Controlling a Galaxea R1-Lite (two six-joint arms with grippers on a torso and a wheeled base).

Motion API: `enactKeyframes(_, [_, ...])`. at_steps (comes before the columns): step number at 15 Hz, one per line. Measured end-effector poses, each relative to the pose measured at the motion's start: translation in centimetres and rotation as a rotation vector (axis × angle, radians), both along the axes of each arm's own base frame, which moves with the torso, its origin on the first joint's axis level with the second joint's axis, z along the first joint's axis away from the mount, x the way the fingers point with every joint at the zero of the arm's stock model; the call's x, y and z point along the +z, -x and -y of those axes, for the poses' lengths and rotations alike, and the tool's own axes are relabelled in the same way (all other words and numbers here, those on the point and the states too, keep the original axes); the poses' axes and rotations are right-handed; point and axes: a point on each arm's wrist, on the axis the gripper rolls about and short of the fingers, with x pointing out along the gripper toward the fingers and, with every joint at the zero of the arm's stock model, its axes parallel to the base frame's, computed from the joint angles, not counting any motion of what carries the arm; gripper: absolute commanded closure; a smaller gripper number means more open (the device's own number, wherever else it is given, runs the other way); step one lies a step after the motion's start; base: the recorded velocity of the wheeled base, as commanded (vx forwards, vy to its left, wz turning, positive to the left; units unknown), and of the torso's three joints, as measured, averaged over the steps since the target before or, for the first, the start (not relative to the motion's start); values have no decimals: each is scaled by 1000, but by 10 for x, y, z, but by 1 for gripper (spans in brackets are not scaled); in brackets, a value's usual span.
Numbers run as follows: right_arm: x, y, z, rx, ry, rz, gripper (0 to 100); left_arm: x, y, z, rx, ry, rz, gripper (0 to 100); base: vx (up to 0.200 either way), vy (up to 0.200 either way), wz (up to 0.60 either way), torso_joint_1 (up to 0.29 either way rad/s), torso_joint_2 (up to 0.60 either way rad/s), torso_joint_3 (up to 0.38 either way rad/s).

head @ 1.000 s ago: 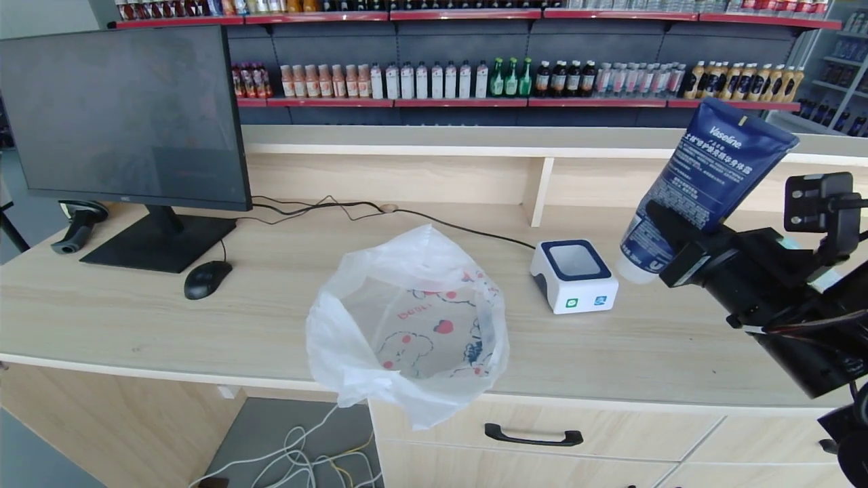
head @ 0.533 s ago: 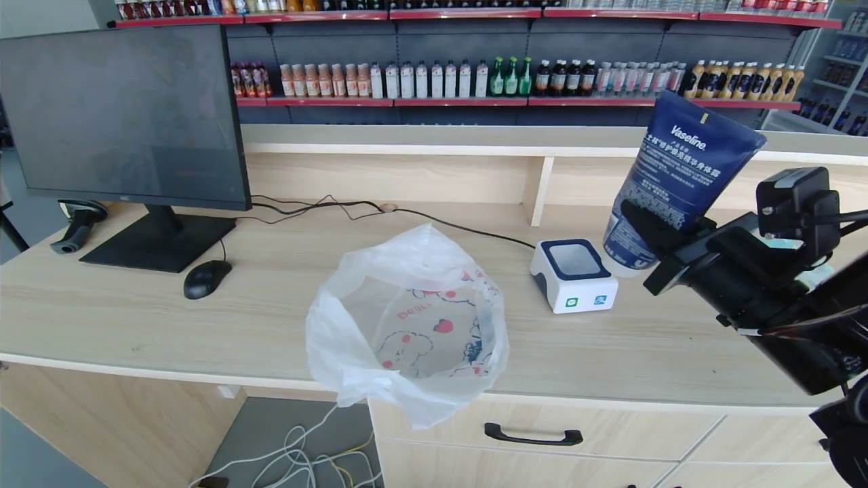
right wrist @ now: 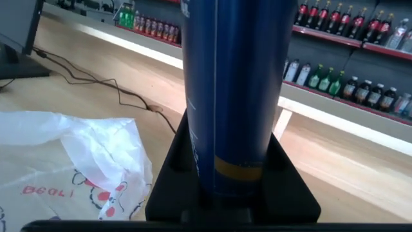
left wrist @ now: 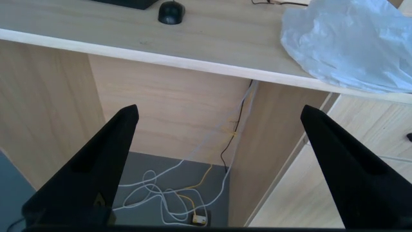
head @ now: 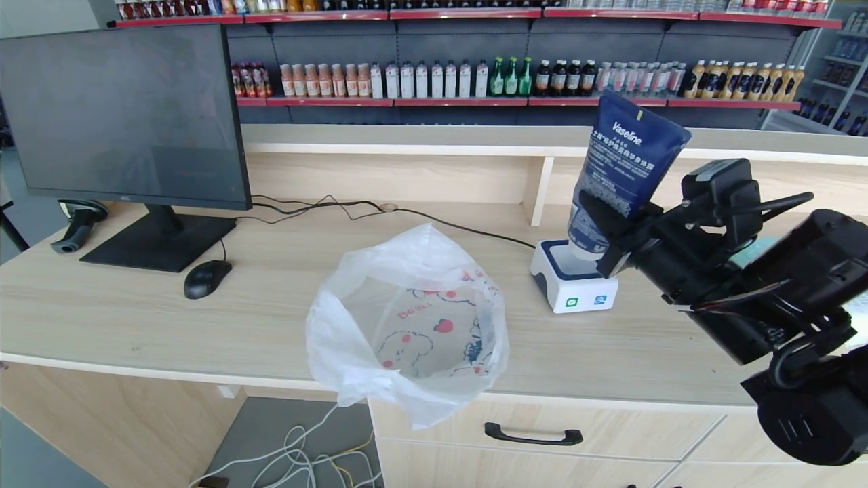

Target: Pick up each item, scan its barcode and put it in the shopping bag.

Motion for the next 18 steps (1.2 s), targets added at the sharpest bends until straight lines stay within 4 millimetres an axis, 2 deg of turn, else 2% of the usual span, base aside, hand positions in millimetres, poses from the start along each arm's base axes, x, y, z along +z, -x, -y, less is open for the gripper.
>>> enactKeyframes(3, [-14,-14,14,1,131,12,100,0,0,0,1,0,0,0,0,0,0,0,0,0])
enactKeyframes(5, [-15,-22,25,-53,228,69,100,0,0,0,1,0,-1,0,0,0,0,0,0,0])
enactKeyframes(12, [-22,-39,18,14,484,242,100,0,0,0,1,-1,-1,0,0,0,0,0,0,0])
enactKeyframes(15, [-34,-46,21,12,516,218,100,0,0,0,1,0,-1,0,0,0,0,0,0,0])
enactKeyframes(18, [-44,-55,18,107,539,235,100,0,0,0,1,0,0,0,0,0,0,0,0,0])
